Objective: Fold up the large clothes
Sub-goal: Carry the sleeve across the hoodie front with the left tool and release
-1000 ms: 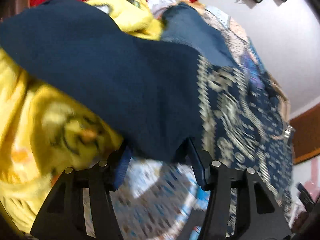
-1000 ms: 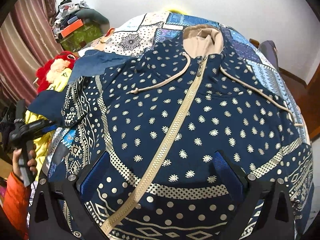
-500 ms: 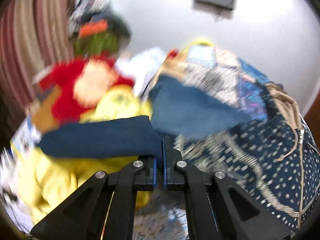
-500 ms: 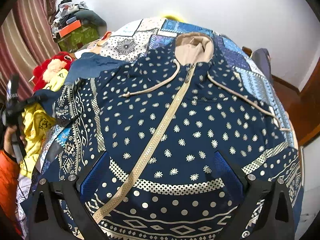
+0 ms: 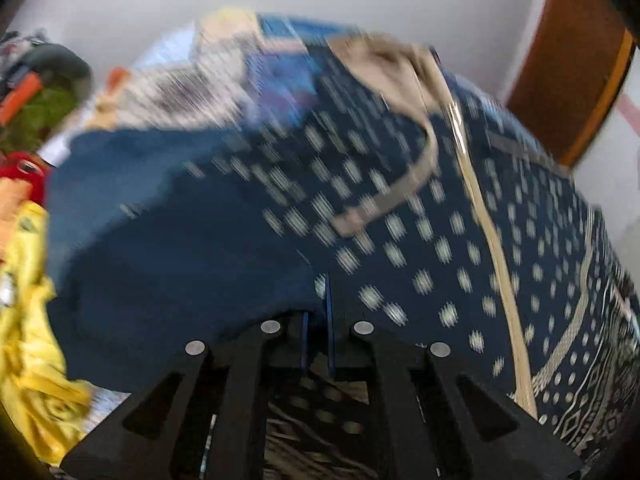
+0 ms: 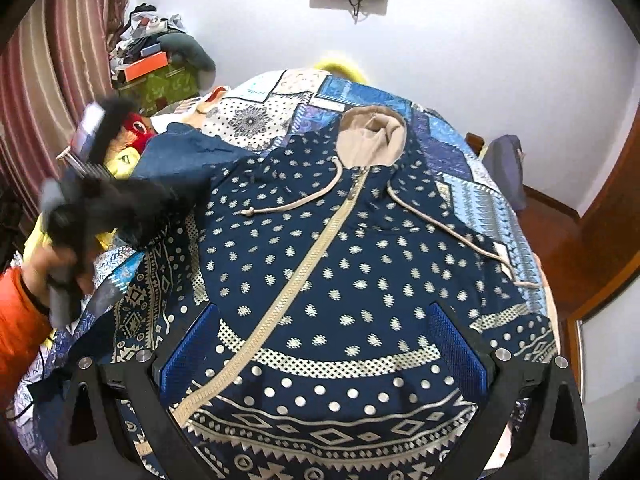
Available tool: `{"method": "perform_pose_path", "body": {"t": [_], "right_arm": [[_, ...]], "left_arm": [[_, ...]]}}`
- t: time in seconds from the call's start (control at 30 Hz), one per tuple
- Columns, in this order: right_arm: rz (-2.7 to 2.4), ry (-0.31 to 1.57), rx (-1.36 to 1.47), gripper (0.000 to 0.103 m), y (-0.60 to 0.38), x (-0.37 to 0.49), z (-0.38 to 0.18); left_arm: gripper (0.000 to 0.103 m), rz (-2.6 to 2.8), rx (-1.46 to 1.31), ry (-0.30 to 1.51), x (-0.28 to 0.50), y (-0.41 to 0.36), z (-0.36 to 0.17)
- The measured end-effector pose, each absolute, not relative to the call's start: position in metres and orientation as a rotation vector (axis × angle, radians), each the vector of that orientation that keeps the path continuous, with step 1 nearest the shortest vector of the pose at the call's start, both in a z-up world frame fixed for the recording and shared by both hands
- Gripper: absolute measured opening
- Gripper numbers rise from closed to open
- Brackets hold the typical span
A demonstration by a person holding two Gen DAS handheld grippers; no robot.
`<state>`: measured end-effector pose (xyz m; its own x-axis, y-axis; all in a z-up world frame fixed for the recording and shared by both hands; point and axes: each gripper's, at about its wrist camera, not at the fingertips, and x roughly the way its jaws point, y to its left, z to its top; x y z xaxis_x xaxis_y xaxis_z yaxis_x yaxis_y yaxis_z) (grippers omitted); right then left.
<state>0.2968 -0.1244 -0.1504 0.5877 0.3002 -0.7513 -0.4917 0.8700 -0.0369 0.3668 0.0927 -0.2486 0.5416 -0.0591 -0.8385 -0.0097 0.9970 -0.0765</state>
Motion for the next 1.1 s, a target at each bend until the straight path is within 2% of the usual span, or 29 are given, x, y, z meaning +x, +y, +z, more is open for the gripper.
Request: {"method": "perform_pose_path", "body": {"t": [0.1, 0.13, 0.17, 0.23, 0.4, 0.57, 0.93, 1.0, 1.1], "right_arm": [[0.463, 0.815, -0.249, 0.103, -0.13, 0.294, -0.147], [0.459, 0.815, -0.251, 0.103, -0.132, 0.293, -0.146], [0.457, 0.816, -0.252, 0.103, -0.133, 0.293, -0.147], [0.452, 0.822, -0.254, 0.103, -0.135, 0.293, -0.148], [0.448, 0.853, -0.257, 0.103, -0.135, 0.294, -0.154], [0.47, 0.913, -0.236, 0.103, -0.125, 0.305, -0.166], [0.513, 0.98, -0.24, 0.103, -0.085, 0.326, -0.186], [0.509, 0.981, -0.253, 0.103, -0.081, 0.327, -0.189], [0.5, 0.985, -0.27, 0.103, -0.079, 0.329, -0.194]], "left_arm": [[0.009, -0.02, -0.033, 0.998, 0.354, 0.076, -0.259], [0.02, -0.032, -0.033, 1.004, 0.35, 0.074, -0.259], [0.039, -0.053, -0.046, 1.015, 0.349, 0.073, -0.257], [0.063, -0.09, -0.079, 1.045, 0.337, 0.073, -0.257], [0.064, -0.062, -0.136, 1.024, 0.306, 0.092, -0.244], [0.083, 0.048, -0.281, 0.939, 0.263, 0.158, -0.226], [0.084, 0.219, -0.675, 0.915, 0.245, 0.298, -0.276], [0.079, 0.234, -0.711, 0.913, 0.248, 0.308, -0.286], [0.061, 0.236, -0.734, 0.93, 0.259, 0.318, -0.298]]}}
